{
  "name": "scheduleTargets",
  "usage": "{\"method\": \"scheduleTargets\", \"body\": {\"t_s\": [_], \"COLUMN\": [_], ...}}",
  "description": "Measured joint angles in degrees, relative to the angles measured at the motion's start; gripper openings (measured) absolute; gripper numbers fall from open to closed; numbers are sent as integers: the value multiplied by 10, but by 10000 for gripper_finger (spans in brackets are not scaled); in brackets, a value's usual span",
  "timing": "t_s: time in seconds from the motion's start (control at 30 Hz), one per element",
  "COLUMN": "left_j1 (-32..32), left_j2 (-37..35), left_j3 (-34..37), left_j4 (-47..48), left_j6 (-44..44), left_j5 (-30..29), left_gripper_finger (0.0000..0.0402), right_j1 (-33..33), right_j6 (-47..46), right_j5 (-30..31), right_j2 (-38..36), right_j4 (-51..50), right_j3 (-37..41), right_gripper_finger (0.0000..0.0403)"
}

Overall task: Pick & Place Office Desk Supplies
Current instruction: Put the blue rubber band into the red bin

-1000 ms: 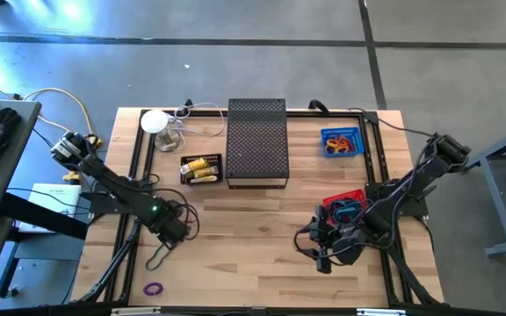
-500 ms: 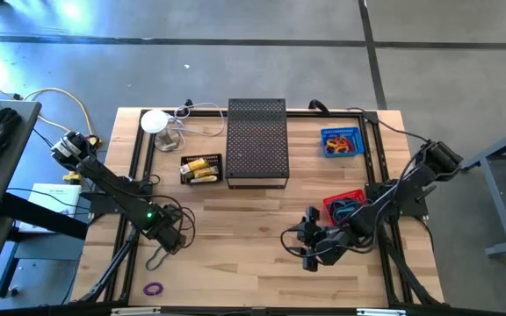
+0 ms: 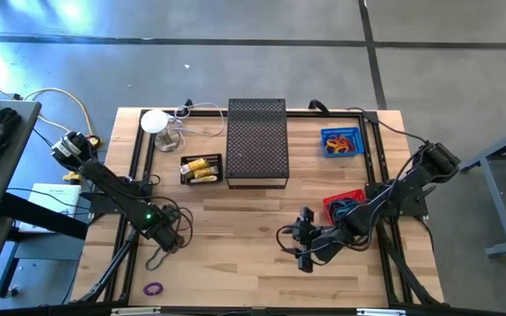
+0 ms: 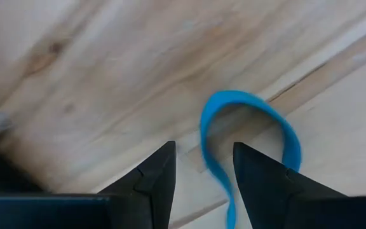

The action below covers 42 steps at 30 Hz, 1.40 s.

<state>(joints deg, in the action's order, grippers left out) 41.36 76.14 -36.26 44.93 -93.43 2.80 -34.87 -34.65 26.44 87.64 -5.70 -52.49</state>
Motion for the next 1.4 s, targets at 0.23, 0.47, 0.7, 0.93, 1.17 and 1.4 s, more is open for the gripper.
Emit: {"method": "scheduleTargets", "body": {"t_s": [0.23,0.47,0.7,0.93,1.17,1.4], "left_j1": [9,29,55,64,63,43], "left_j2": [22,48,49,50,50,53], "left_j3": [13,13,-2,-123,-198,-198], "left_j4": [-30,-23,-18,-11,-167,-357], "left_j6": [18,64,82,206,430,592], "left_j5": [-23,-33,-79,-177,-380,-390], "left_gripper_finger": [147,93,6,2,1,1], "right_j1": [0,0,0,0,2,6], "right_j6": [0,0,3,47,116,292], "right_j5": [0,0,0,0,18,19], "right_j2": [0,0,0,0,32,132], "right_j4": [16,18,33,119,242,431], "right_j3": [0,0,0,0,0,0], "right_gripper_finger": [243,243,243,243,243,243]}}
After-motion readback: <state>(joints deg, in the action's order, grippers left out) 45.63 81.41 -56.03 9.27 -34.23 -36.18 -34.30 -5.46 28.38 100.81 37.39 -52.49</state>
